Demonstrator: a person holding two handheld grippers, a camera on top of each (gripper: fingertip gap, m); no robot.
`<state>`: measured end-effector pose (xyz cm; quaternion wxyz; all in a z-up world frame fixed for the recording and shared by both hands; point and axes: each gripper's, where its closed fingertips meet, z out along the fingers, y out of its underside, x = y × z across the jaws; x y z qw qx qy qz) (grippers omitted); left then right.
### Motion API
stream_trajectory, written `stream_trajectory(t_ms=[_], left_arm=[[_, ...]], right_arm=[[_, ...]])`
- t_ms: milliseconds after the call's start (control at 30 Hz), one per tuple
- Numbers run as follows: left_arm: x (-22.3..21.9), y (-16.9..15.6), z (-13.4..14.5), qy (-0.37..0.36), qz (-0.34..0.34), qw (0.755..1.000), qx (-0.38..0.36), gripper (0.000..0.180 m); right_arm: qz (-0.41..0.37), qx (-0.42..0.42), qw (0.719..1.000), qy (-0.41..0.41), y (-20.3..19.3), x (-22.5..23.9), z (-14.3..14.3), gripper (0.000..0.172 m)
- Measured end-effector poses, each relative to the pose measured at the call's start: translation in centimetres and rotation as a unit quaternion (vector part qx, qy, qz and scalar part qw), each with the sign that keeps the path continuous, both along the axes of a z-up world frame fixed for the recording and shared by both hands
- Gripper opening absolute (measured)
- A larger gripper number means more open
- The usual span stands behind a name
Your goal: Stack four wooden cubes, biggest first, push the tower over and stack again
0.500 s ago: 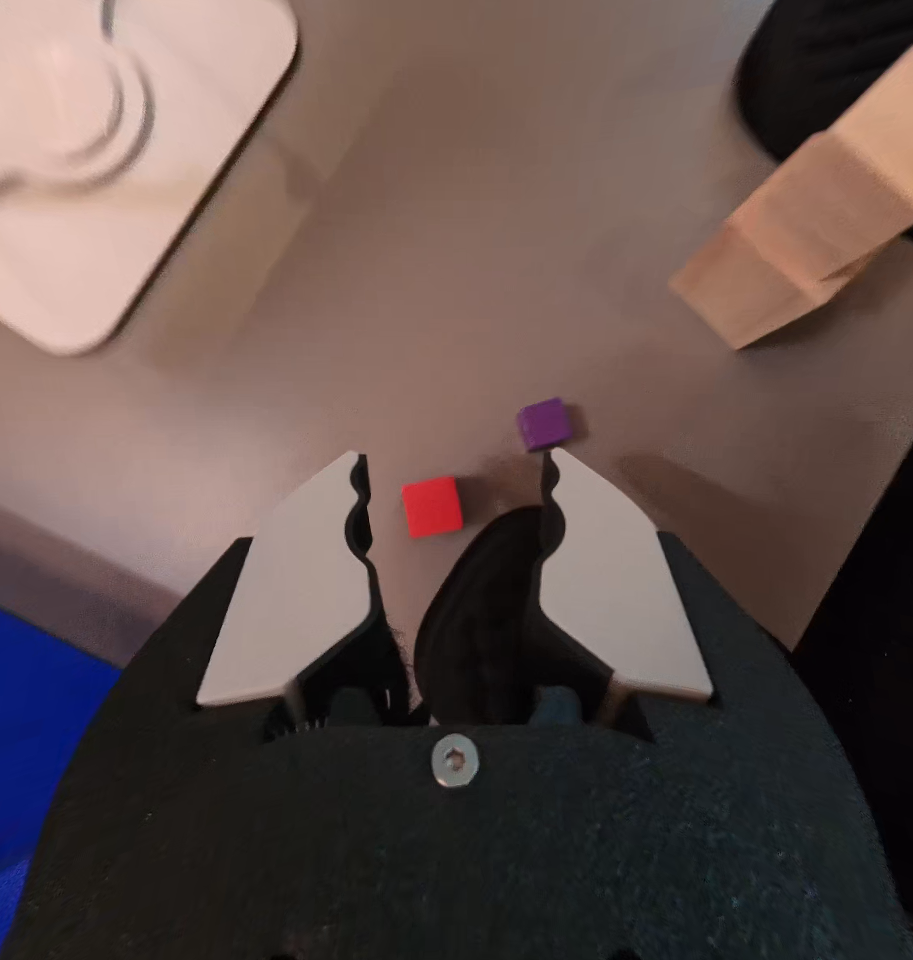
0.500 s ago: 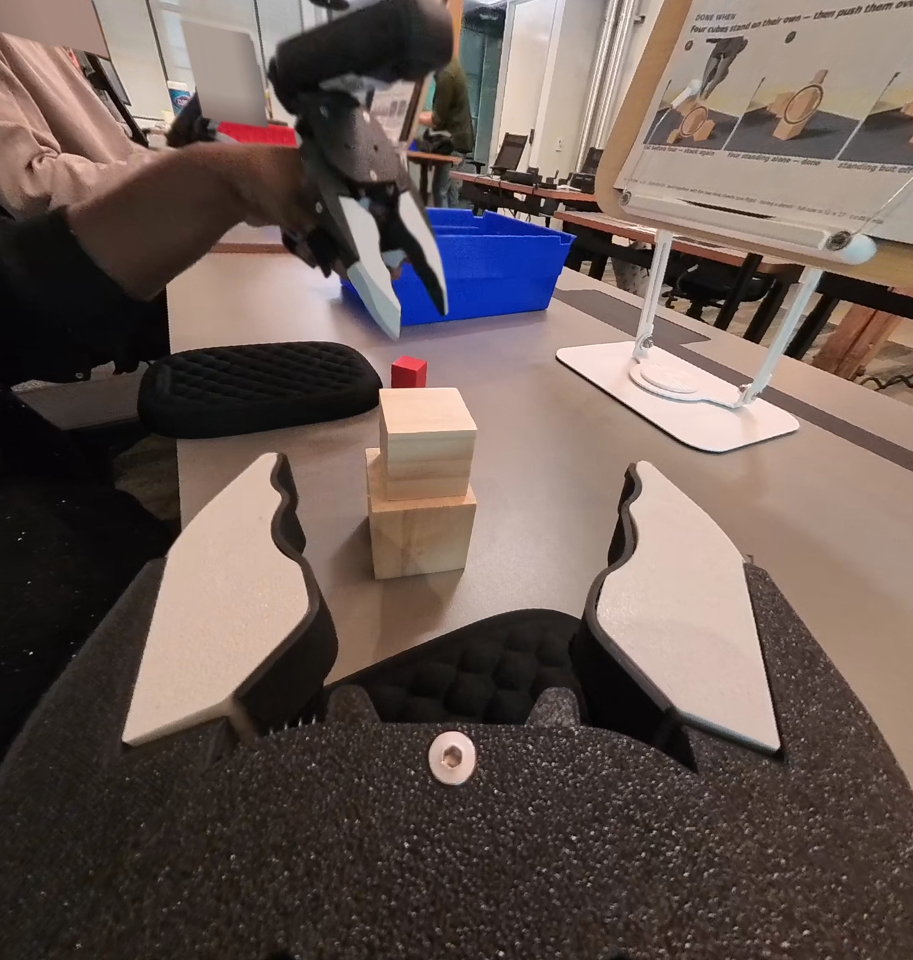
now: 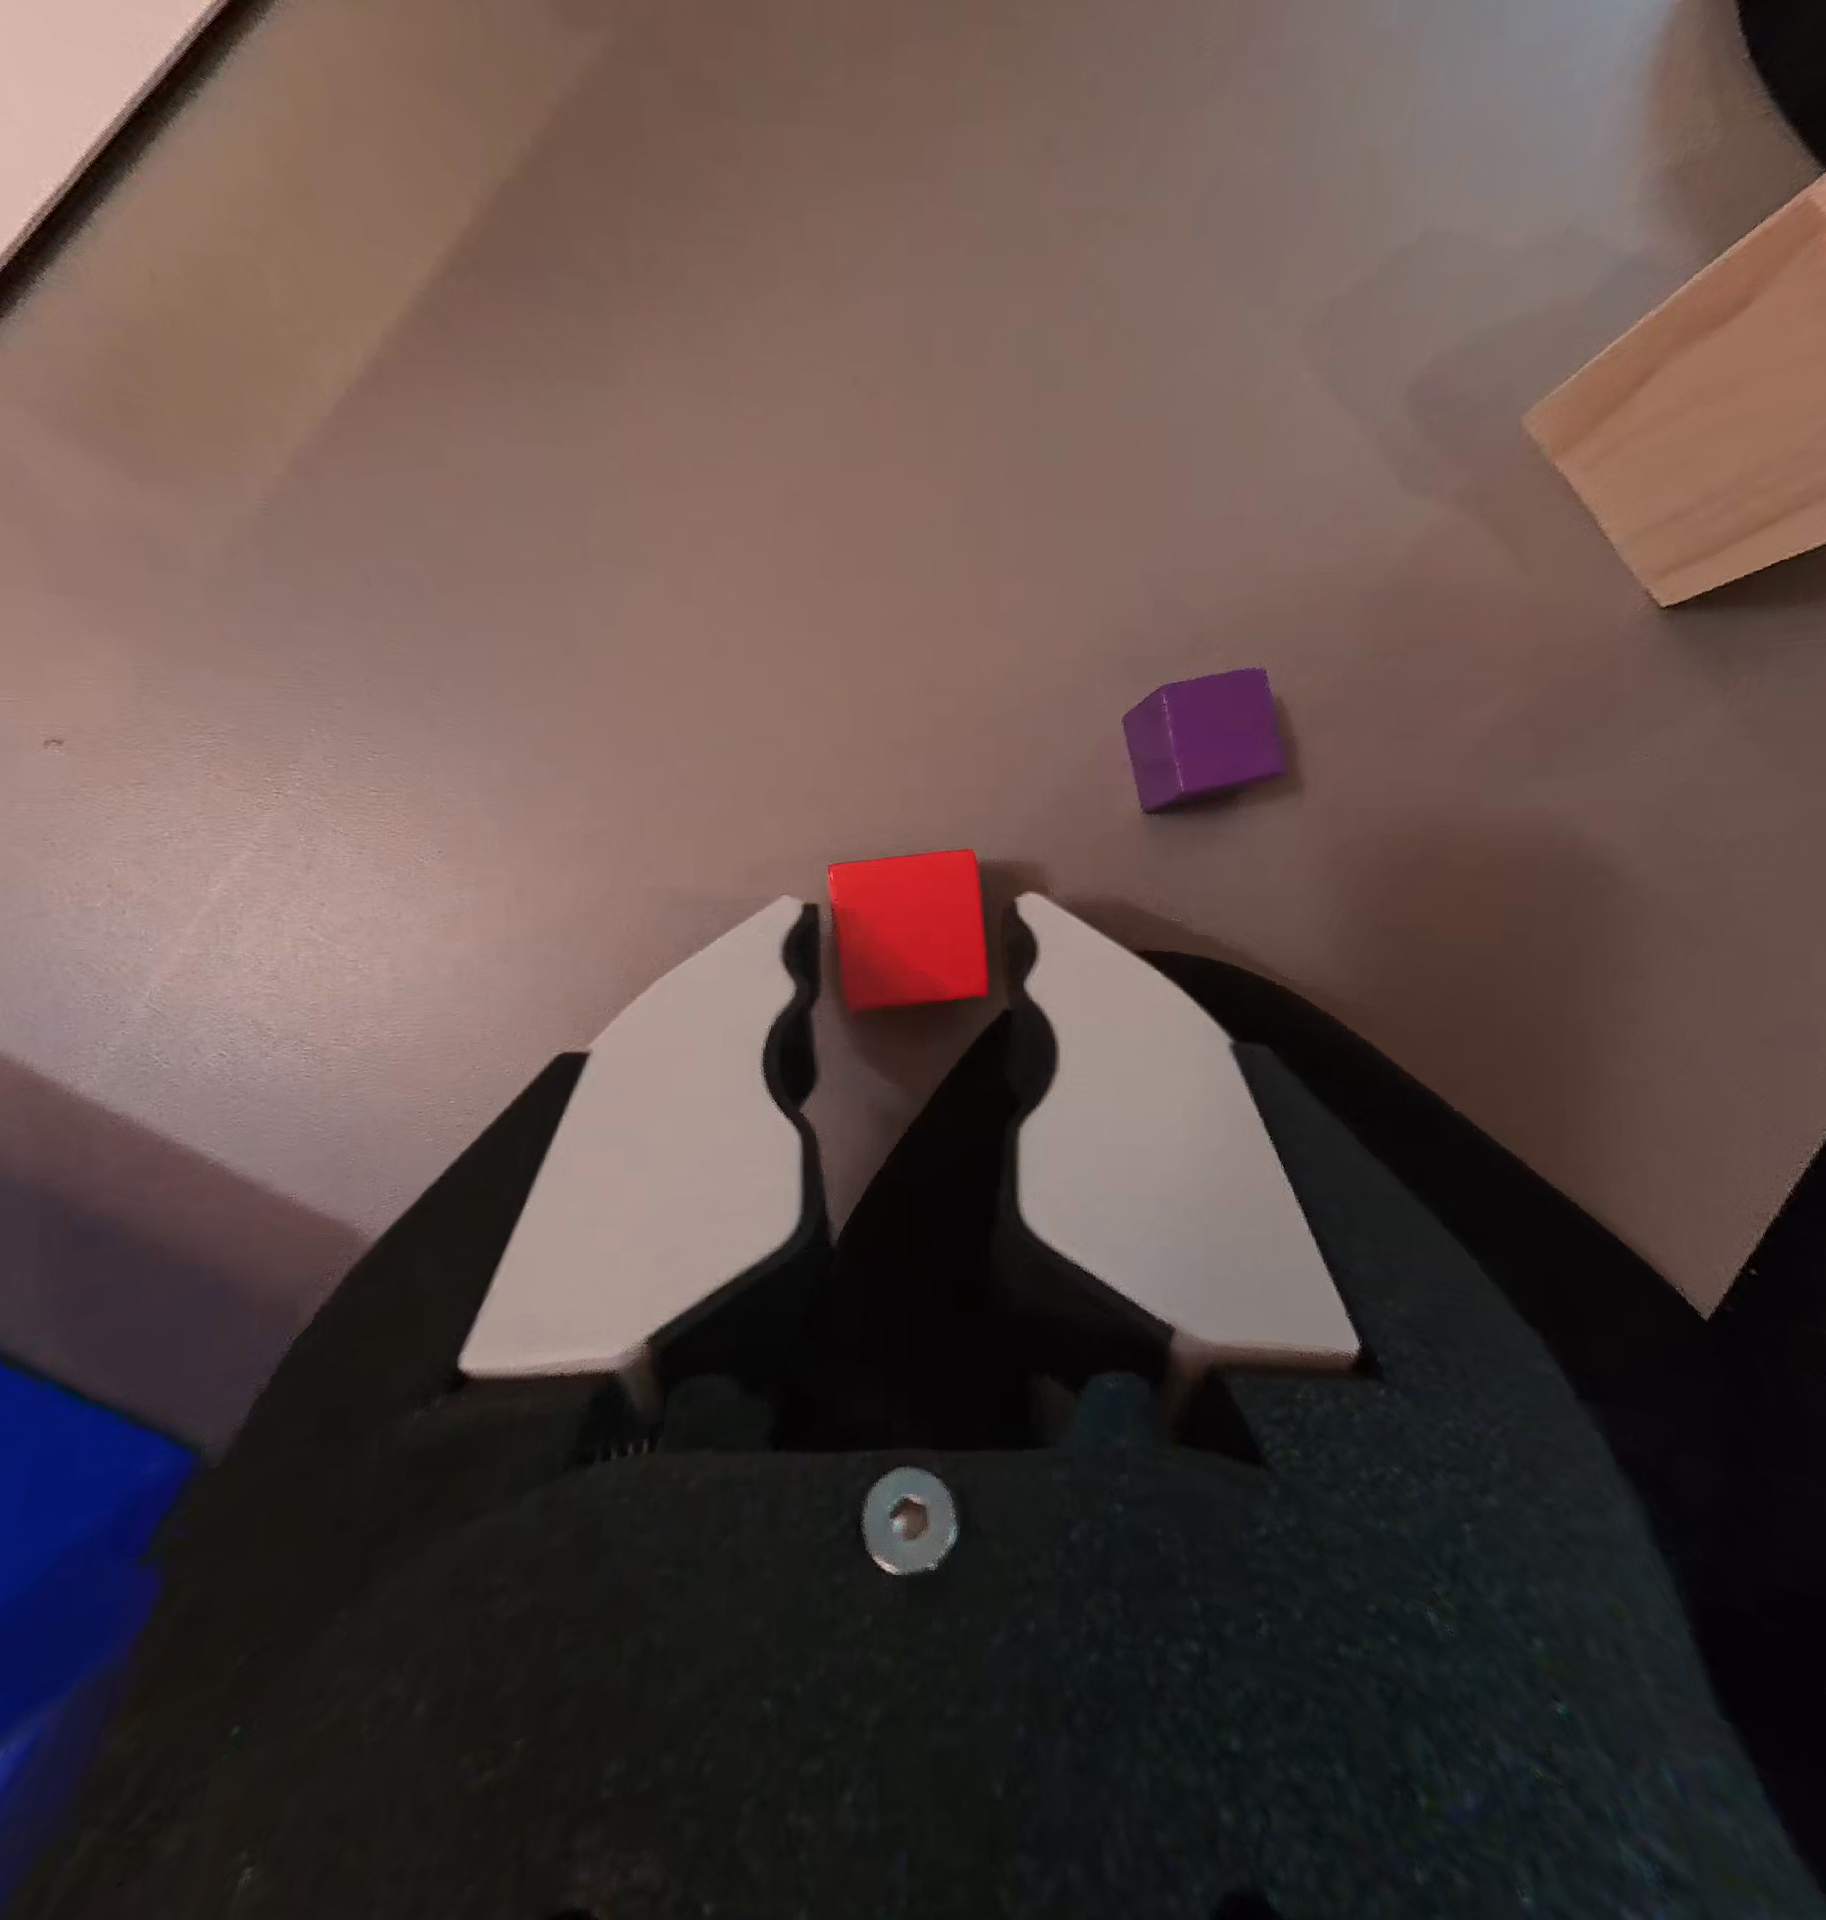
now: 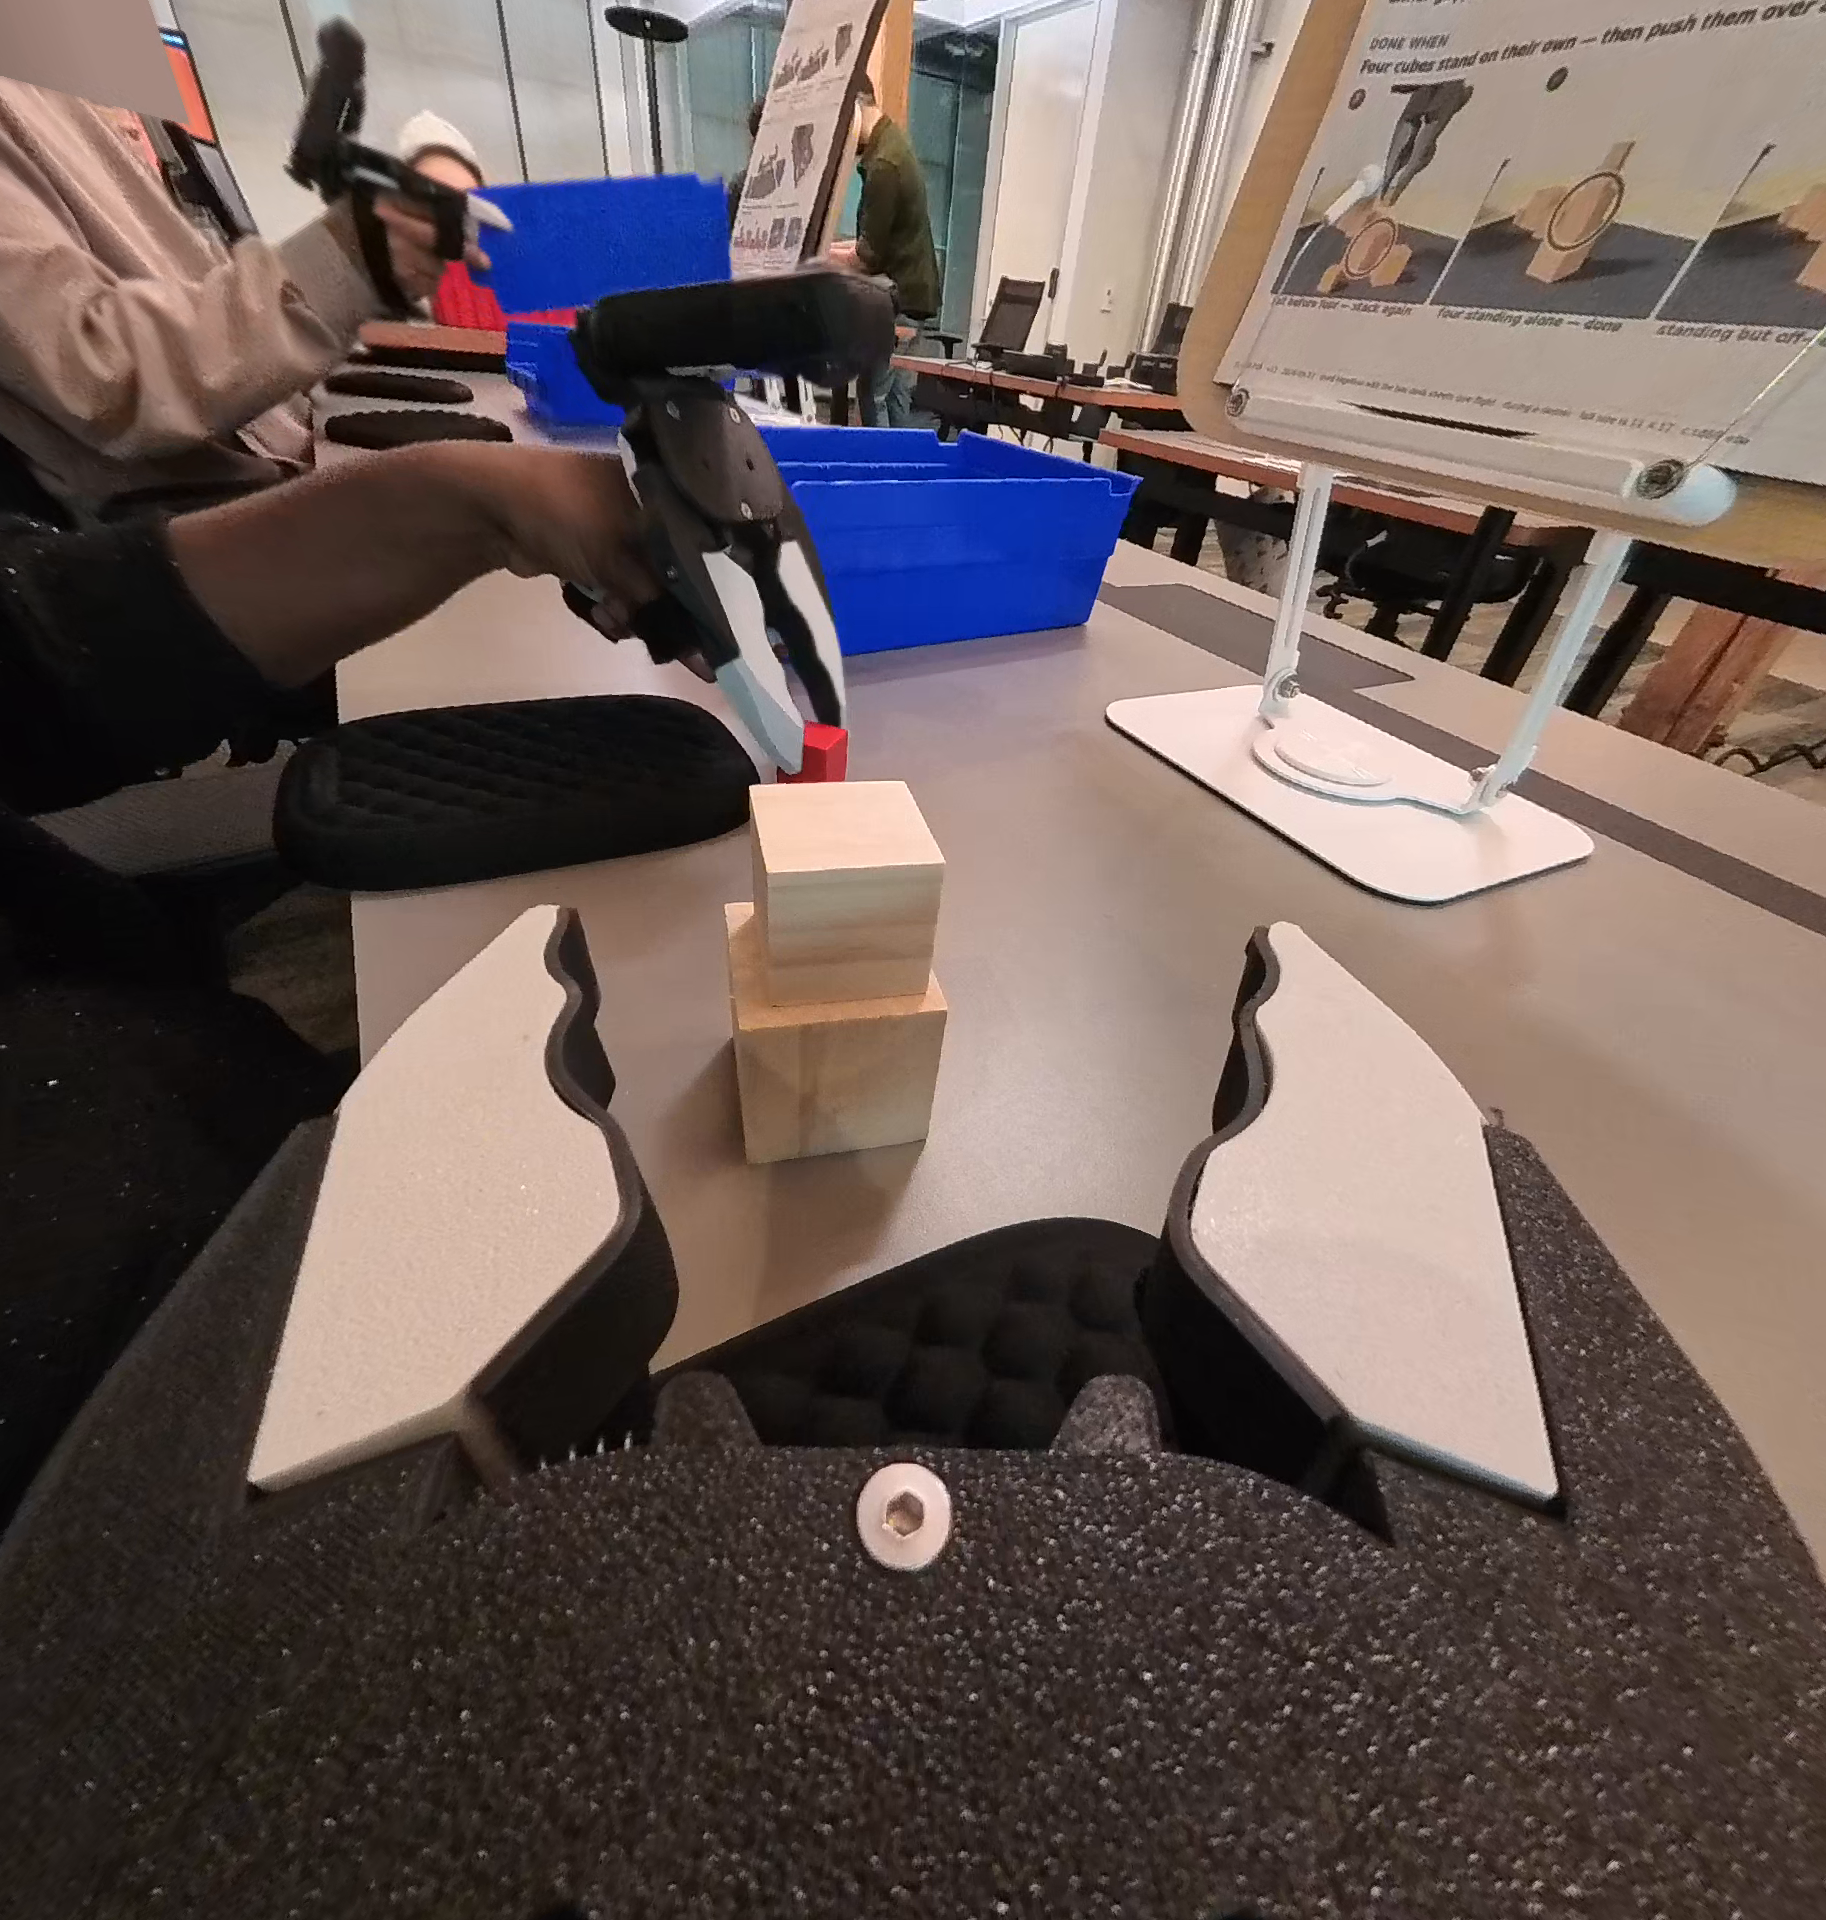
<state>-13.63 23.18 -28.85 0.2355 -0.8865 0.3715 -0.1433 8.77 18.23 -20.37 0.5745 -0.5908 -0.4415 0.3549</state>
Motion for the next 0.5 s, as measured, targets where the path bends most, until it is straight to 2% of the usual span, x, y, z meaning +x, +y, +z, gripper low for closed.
stream_trajectory(t_ms=[33,133,233,400,500], left_arm=[[0.1,-0.1,0.0,-0.001,-0.006,1.000,0.000,0.027],[0.5,-0.2,0.9,-0.006,-0.025,1.000,0.009,0.027],[2.4,-0.3,3.6,-0.024,-0.073,0.997,0.029,0.027],[9.1,-2.7,9.5,-0.065,-0.237,0.967,0.059,0.027],[12.8,-4.1,11.4,-0.051,-0.319,0.944,0.067,0.027]], right_arm=[[0.000,0.000,1.000,0.001,0.0,0.0,0.0,0.115],[0.000,-0.002,1.000,0.001,0.0,0.0,0.0,0.114],[0.001,-0.001,1.000,0.000,0.0,0.0,0.0,0.114],[0.003,-0.001,1.000,-0.002,0.0,0.0,0.0,0.114],[0.004,0.000,1.000,-0.003,-0.1,-0.1,-0.1,0.114]])
